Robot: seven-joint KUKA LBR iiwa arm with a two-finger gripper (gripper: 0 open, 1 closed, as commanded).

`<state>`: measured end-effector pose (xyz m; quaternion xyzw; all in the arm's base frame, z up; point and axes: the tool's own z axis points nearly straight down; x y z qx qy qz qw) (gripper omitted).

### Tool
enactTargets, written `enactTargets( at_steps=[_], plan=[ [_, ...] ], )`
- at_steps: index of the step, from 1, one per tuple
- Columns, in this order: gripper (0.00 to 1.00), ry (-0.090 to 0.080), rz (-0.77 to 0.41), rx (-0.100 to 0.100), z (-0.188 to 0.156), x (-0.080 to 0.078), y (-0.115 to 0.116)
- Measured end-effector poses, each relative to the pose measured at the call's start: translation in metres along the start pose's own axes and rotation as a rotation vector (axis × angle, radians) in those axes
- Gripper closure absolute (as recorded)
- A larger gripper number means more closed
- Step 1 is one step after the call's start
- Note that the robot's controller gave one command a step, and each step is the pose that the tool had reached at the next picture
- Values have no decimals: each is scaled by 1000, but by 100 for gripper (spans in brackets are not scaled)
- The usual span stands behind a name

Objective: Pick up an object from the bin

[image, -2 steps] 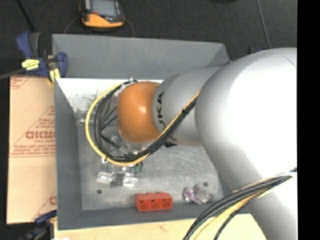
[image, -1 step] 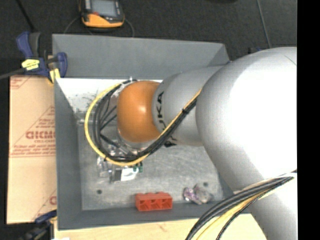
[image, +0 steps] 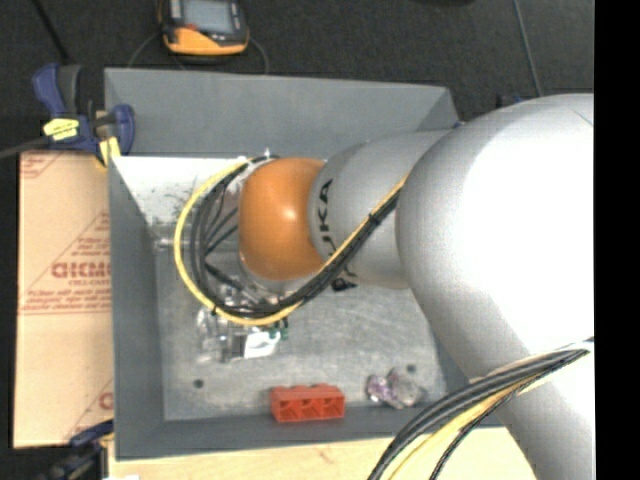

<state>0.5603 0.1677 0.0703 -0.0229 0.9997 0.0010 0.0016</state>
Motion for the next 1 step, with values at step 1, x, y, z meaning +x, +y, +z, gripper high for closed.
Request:
enactTargets(
  at_steps=[1],
  plan=[
    [100,0,-3,1,0,15,-1]
  ],
)
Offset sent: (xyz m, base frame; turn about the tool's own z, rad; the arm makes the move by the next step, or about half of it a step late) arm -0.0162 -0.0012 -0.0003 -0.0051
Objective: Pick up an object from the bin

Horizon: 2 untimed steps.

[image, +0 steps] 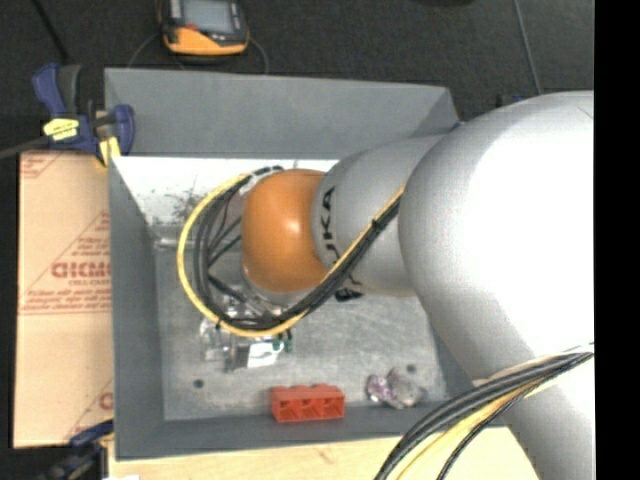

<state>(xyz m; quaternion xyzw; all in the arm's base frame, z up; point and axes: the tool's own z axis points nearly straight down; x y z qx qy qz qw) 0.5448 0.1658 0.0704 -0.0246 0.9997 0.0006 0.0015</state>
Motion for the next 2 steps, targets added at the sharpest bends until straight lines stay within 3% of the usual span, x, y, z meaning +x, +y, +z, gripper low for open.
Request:
enactTargets(
  at_steps=[1,2],
  plan=[
    [100,-1,-964,-1,0,-19,-7],
    [100,-5,-936,2,-135,-13,-15]
  ],
)
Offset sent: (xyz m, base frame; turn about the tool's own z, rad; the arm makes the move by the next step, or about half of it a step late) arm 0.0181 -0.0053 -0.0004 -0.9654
